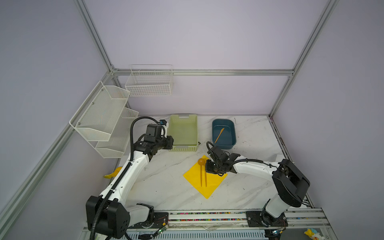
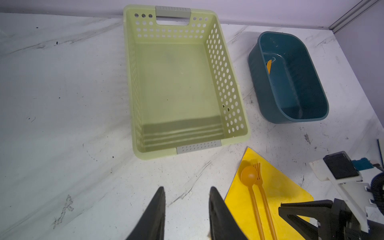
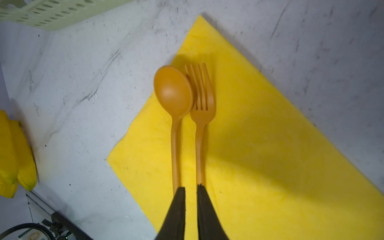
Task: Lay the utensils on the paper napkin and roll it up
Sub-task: 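Lower the fork with the right gripper flat onto the napkin next to the spoon, then open the right gripper to release the fork on the napkin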
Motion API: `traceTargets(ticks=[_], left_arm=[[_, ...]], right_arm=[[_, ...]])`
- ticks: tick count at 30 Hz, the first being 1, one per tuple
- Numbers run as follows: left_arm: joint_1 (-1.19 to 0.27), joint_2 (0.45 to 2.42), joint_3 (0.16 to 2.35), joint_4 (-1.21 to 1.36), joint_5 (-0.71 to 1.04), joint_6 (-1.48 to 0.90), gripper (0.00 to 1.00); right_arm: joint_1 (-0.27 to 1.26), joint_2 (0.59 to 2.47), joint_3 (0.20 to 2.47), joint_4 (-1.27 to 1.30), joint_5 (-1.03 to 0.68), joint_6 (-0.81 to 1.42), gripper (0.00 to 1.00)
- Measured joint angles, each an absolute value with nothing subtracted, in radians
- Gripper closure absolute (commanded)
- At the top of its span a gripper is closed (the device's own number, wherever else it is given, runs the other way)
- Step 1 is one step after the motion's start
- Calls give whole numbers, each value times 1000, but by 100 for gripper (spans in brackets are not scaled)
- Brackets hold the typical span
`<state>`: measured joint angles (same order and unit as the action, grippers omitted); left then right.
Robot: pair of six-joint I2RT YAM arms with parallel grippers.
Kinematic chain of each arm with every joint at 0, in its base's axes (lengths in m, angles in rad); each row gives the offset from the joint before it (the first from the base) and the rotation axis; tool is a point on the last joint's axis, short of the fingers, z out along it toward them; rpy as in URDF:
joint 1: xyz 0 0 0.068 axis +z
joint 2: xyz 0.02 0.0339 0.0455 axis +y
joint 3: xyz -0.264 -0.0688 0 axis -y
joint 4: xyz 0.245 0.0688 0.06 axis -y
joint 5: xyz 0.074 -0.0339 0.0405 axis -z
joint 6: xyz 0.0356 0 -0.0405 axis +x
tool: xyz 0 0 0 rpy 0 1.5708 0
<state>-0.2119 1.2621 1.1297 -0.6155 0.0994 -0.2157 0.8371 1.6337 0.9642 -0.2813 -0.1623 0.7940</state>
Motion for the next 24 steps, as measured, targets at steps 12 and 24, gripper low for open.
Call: traceTargets(ticks=[12,24], left_arm=[[-212,1262,1130,-616,99,-216,65],[-212,1262,1130,-616,99,-216,65]], right_arm=[[837,1673,914,-261,-225,780,86],[837,1688,906,-243,-235,777,85]])
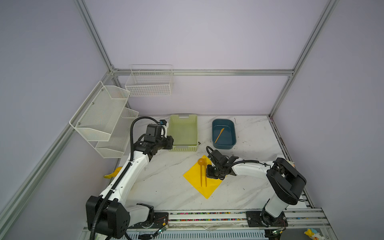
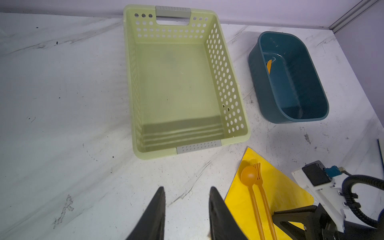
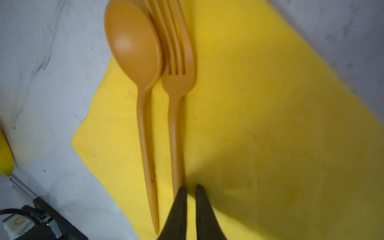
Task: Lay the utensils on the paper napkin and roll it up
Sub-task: 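Open the right gripper to release the fork on the napkin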
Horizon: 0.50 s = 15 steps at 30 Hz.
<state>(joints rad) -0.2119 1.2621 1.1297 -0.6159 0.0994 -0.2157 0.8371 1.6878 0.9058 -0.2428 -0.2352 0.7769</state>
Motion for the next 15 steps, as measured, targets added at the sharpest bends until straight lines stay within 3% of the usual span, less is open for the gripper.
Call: traceTargets(ticks=[15], left_arm=[[-212,1262,1130,-616,97,-215,65]], right_arm=[[837,1691,906,-244,-239,776,85]])
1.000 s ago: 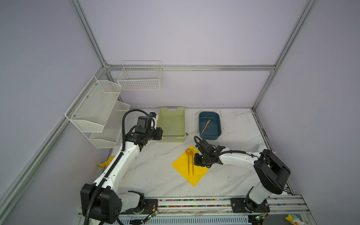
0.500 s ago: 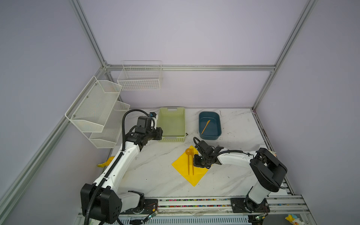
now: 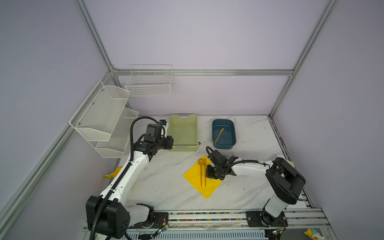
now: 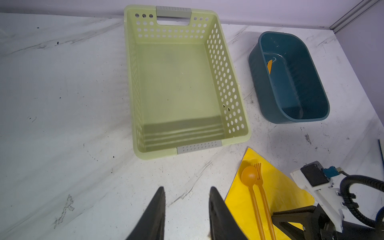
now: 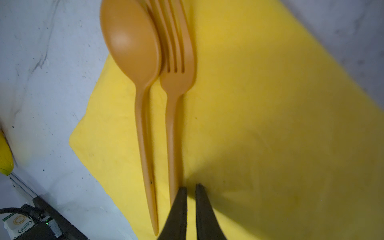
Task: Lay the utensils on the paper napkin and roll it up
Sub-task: 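Open the right gripper to release the fork on the napkin, then move the right gripper back over the yellow knife in the teal tub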
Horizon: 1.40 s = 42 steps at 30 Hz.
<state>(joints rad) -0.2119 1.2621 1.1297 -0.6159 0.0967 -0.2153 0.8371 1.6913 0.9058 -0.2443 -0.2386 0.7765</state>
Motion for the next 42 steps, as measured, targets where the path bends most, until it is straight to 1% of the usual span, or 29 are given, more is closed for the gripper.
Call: traceTargets(ticks=[6,12,17,21,27,32,37,42], left_arm=[[-212,1262,1130,-616,97,-215,65],[-212,1262,1130,-616,96,-216,65],[-212,1262,1130,-616,96,-215,65],[-212,1262,1130,-616,87,-215,65],[-212,1262,1130,-616,74,-213,65],[-212,1262,1130,-616,59,-205,66],[-212,1262,1130,-616,47,-197,65],[-212,1262,1130,-616,37,-197,65]], right_arm=[[837,1660,918,-290,-201,778,85],[821,1633,984,-345,-170,758,85],[760,1633,1082,-403,-152,700,85],[676,1640,1183,-446,-147,635,85],[537,1711,1366,-499,-137,522,85],[451,1799,1486,-535,-126,456,84],[403,1908,1589,-559,-89,427,81],[397,2021,1686,-574,-47,416,79]])
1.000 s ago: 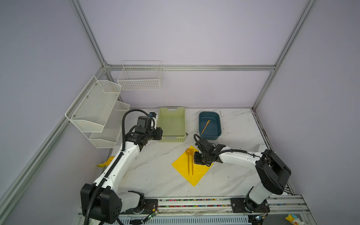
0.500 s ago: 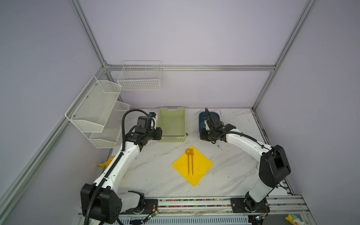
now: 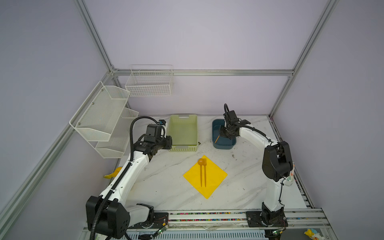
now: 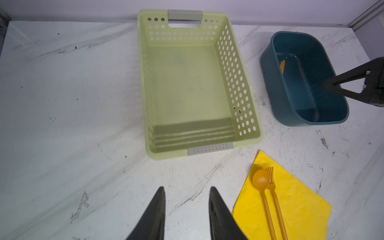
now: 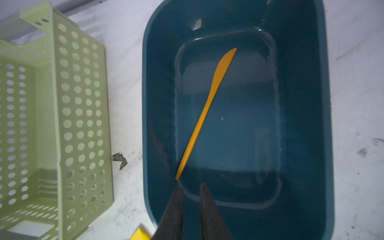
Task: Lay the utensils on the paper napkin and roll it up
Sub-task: 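Move the right gripper back over the yellow knife in the teal tub, then lower the right gripper into the tub and grasp the yellow knife handle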
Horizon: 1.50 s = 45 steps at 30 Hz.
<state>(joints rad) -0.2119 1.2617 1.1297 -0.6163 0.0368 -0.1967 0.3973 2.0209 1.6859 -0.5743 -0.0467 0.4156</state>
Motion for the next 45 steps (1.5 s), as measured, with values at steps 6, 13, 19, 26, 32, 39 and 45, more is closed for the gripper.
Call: traceTargets(ticks=[6,13,19,26,32,39,45], left_arm=[[-212,1262,1130,-617,31,-191,66],[-212,1262,1130,-618,18,-189,65],[-212,1262,1130,-619,17,-189,66],[-212,1262,1130,-619,13,-189,66],[-212,1262,1130,-619,7,-189,66],[-212,1264,1130,-619,5,-186,65],[-212,1272,1130,-619,3,-186,65]], right_arm=[[397,2168,1813,-599,12,414,75],[397,2281,1886,-624,53,414,68],[397,2350,1948,-627,62,414,65],[397,2403,2019,-634,64,413,65],[397,2411,2030,-640,69,408,71],[397,2412,2031,-647,76,392,84],[397,2411,2031,-655,88,370,91]])
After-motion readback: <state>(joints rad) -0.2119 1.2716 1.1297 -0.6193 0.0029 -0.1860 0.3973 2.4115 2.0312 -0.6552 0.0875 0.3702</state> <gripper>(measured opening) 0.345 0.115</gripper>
